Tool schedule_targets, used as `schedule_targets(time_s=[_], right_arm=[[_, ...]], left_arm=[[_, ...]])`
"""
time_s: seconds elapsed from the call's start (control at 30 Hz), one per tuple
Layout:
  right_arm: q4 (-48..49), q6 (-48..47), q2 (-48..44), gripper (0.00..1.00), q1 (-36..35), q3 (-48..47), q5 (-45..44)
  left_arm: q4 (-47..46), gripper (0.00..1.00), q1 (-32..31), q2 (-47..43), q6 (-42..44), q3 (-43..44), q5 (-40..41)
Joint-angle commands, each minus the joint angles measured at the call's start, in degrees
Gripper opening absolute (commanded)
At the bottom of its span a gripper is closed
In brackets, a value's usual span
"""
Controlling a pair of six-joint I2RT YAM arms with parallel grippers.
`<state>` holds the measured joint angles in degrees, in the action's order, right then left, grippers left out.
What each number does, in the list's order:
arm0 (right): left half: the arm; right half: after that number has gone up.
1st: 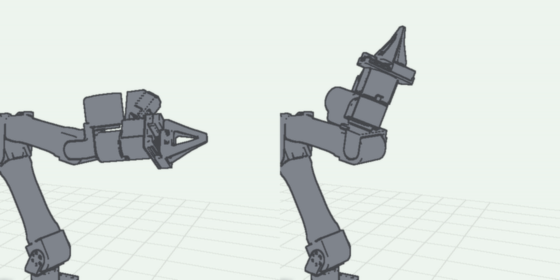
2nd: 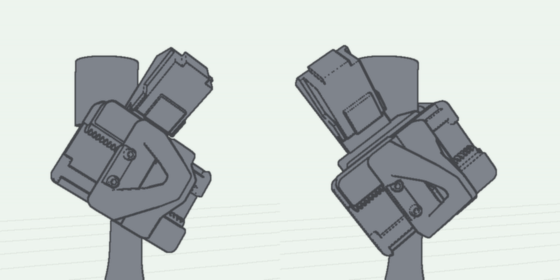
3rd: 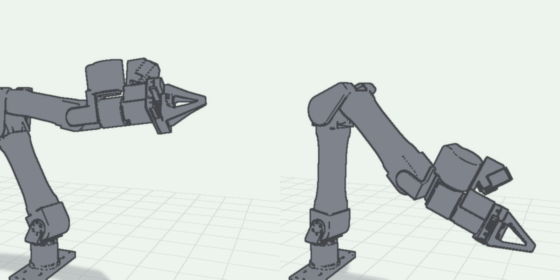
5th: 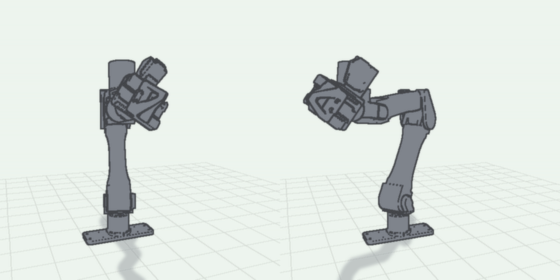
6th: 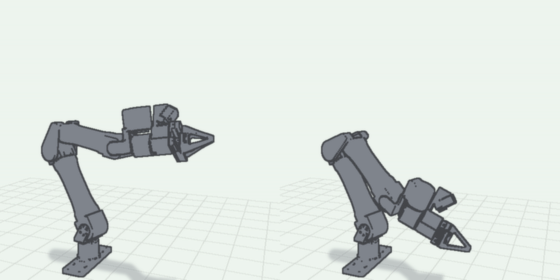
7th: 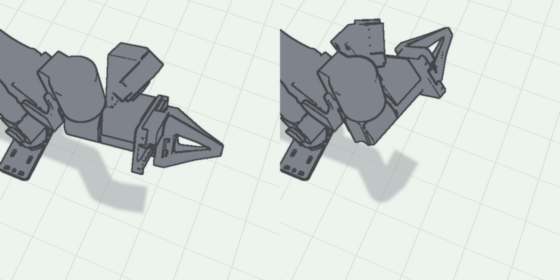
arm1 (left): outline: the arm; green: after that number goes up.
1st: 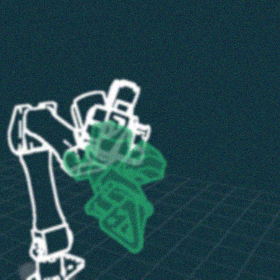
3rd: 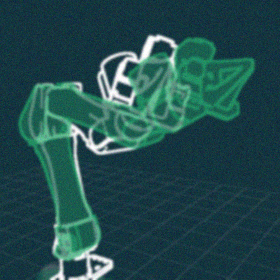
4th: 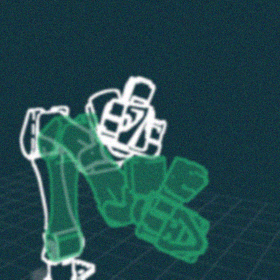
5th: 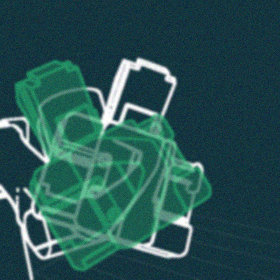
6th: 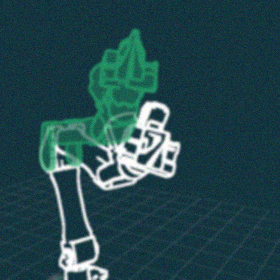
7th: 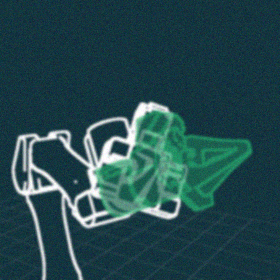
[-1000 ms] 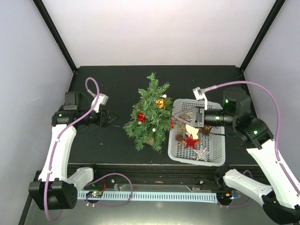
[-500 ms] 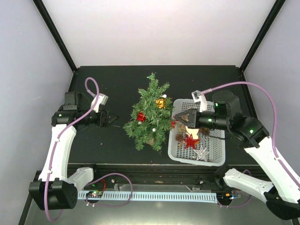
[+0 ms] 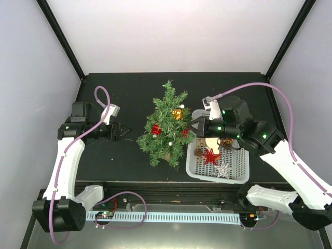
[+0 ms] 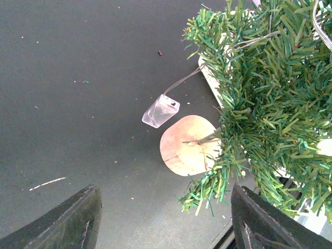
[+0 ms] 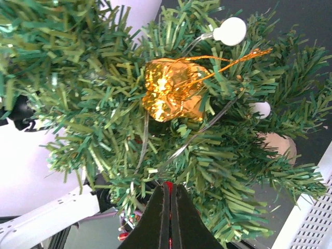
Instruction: Decorate the small christmas tree
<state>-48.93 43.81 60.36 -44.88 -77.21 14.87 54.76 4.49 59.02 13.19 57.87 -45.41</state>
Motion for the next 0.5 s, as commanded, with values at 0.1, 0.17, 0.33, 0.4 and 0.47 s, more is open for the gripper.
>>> schedule_targets(time_s=[0.1,0.17,0.33,0.4,0.47], right_arm=[[1.02,-1.03,2.70,0.01,-0.38,-1.96,-3.43],[1.20,-1.05,3.07,0.01,-0.31,-1.85,-3.87],[0.67,-1.19,2.98,0.01,-0.32,-1.68,-6.94],[0.10,-1.15,2.70,0.01,-0.34,-1.72,-8.09],[0.04,-1.05,2.64,0.01,-0.29,-1.63,-8.28]], left_arm=[[-1.14,0.69,0.49,0.56,-0.36,-0.01,0.06],[-1.26,0.69,0.50,0.67,-0.36,-0.04,0.06],[-1.27,0.69,0.45,0.65,-0.38,-0.01,0.06],[-1.24,0.69,0.49,0.73,-0.45,-0.03,0.06],[-1.33,0.70,0.59,0.87,-0.45,-0.03,-0.03]])
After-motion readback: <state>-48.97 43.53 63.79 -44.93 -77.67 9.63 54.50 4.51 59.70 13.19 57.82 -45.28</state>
